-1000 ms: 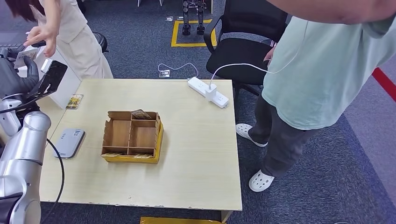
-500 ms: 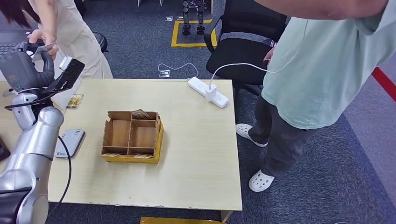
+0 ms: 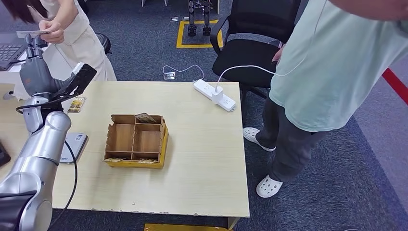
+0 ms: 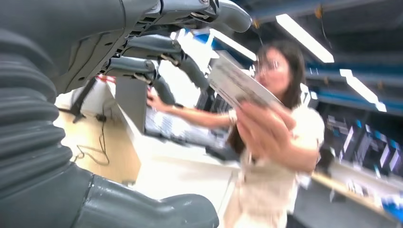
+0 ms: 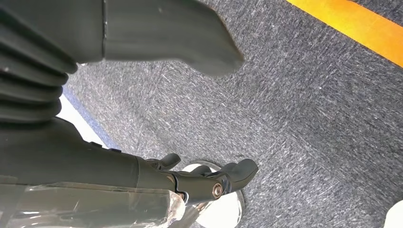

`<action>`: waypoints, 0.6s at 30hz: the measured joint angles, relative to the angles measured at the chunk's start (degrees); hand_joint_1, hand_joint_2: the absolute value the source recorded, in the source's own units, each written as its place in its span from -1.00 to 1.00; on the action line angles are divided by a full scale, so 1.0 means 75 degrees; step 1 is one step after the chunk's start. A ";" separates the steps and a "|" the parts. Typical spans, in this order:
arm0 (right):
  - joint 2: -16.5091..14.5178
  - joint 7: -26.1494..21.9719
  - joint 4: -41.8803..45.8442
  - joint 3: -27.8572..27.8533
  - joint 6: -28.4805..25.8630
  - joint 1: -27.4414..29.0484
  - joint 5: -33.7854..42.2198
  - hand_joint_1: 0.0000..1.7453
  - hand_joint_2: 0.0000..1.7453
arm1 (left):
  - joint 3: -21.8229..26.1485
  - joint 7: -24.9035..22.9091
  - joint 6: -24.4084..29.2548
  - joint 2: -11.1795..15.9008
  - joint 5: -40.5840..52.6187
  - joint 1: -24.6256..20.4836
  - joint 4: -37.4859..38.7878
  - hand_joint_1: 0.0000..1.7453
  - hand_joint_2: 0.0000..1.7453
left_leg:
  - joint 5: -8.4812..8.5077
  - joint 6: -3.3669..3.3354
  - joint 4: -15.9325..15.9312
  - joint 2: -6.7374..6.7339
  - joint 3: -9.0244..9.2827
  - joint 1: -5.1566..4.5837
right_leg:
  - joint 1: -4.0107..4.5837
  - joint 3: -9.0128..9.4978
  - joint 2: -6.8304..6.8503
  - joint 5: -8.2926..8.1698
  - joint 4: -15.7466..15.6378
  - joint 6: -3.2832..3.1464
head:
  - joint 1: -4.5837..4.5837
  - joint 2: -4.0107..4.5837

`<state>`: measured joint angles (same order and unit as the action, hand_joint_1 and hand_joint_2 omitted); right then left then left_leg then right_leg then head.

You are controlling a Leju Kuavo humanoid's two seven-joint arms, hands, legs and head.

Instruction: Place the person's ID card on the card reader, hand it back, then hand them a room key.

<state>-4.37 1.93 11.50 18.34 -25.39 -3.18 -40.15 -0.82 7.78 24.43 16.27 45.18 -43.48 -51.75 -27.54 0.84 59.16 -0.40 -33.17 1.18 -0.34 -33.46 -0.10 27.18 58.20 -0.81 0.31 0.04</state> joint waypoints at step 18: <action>0.0154 -0.0201 -0.0012 -0.0217 -0.0012 0.0058 0.0077 -1.00 -1.00 | -0.3448 0.0873 -0.7006 0.4665 -0.3567 -0.0147 -0.4400 -1.00 1.00 | -0.0008 0.0000 -0.0005 -0.0066 -0.0036 0.0003 | 0.0005 -0.0050 -0.0061 0.0000 0.0007 -0.0003 | -0.0001 0.0000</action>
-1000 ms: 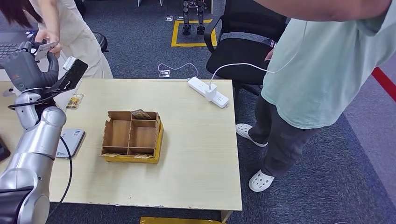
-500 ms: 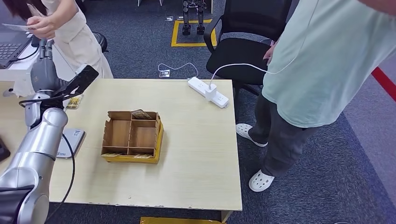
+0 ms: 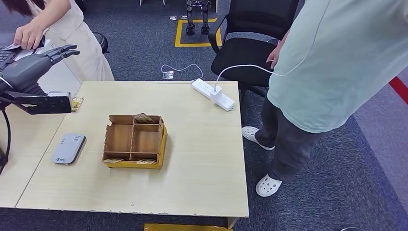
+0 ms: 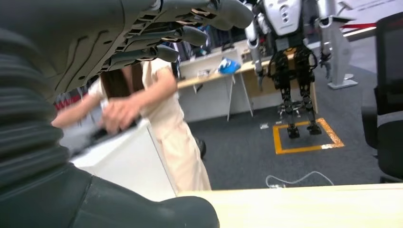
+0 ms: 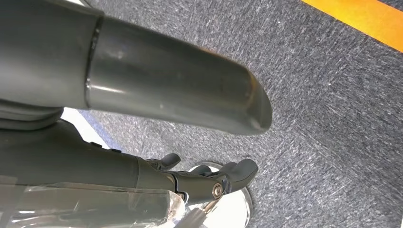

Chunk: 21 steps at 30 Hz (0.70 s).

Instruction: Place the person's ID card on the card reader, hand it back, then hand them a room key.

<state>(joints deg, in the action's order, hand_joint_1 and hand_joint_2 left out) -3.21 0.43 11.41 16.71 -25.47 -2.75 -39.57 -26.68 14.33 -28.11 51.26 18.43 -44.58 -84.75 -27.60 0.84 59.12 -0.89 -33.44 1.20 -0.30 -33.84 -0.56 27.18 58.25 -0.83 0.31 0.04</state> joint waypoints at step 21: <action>0.0000 0.0053 -0.0011 -0.0367 -0.0013 0.0026 -0.0003 -1.00 -1.00 | -0.1317 -0.1016 0.2591 0.1519 0.2692 0.3996 -0.2373 -1.00 1.00 | -0.0008 0.0001 -0.0001 0.0004 0.0002 -0.0009 | -0.0010 0.0002 0.0006 0.0003 -0.0005 0.0004 | -0.0001 0.0000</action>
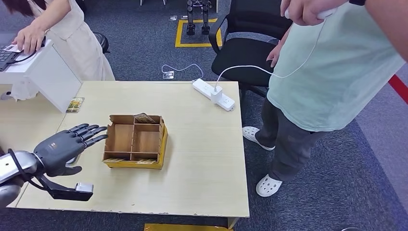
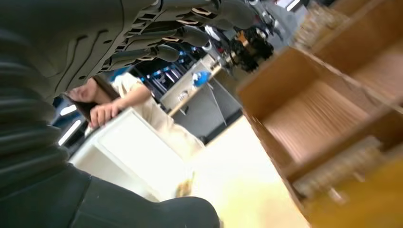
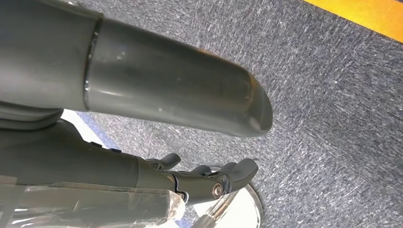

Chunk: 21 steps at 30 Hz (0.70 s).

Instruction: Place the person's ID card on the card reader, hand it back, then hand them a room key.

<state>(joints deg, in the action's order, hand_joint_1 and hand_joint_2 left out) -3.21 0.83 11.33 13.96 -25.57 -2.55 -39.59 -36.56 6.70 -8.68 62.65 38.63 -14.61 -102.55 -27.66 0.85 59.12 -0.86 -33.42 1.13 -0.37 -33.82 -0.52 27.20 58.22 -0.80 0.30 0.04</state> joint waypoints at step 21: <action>-0.0012 0.0030 -0.0012 -0.0203 -0.0008 -0.0002 -0.0093 -1.00 -1.00 | 0.0316 -0.0038 0.0340 -0.1651 0.1140 0.0362 0.0356 -1.00 1.00 | 0.0000 -0.0001 0.0002 0.0017 -0.0001 -0.0003 | -0.0002 0.0008 0.0021 -0.0001 -0.0003 0.0001 | -0.0007 0.0000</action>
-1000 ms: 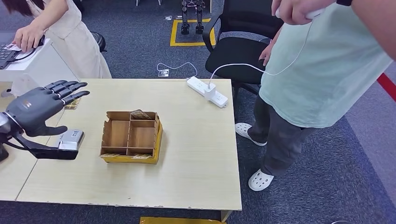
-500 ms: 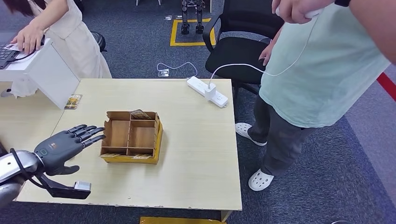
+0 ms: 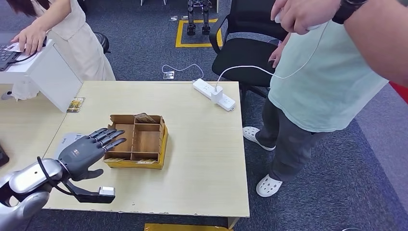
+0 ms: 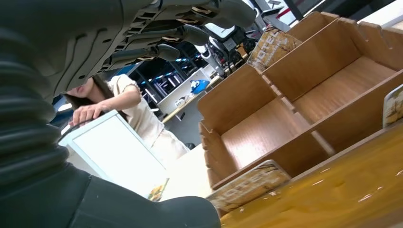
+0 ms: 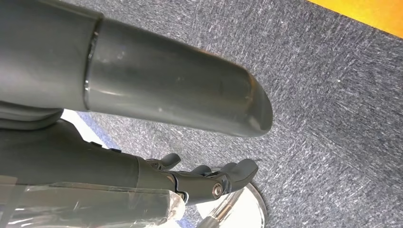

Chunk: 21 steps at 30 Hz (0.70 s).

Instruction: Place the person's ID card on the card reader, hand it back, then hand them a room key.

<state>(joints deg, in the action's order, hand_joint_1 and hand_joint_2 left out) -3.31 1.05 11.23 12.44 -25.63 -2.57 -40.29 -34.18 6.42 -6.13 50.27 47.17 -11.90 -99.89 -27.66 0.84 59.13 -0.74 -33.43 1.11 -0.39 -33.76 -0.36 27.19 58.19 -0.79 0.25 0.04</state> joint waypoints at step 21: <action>-0.0020 0.0015 -0.0003 -0.0223 -0.0137 0.0057 -0.0036 -1.00 -1.00 | 0.0294 -0.1423 0.1032 -0.2247 0.1831 0.0475 0.1533 -1.00 1.00 | 0.0000 -0.0001 0.0000 0.0001 0.0001 0.0001 | 0.0000 0.0001 0.0001 0.0000 -0.0001 0.0000 | 0.0001 0.0000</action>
<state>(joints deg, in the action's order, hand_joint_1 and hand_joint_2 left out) -3.45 1.16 11.21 10.76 -26.66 -2.14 -40.56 -31.98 -4.25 1.61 33.41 60.90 -8.34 -88.39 -27.66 0.84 59.13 -0.73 -33.43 1.11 -0.39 -33.76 -0.35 27.19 58.18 -0.79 0.26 0.04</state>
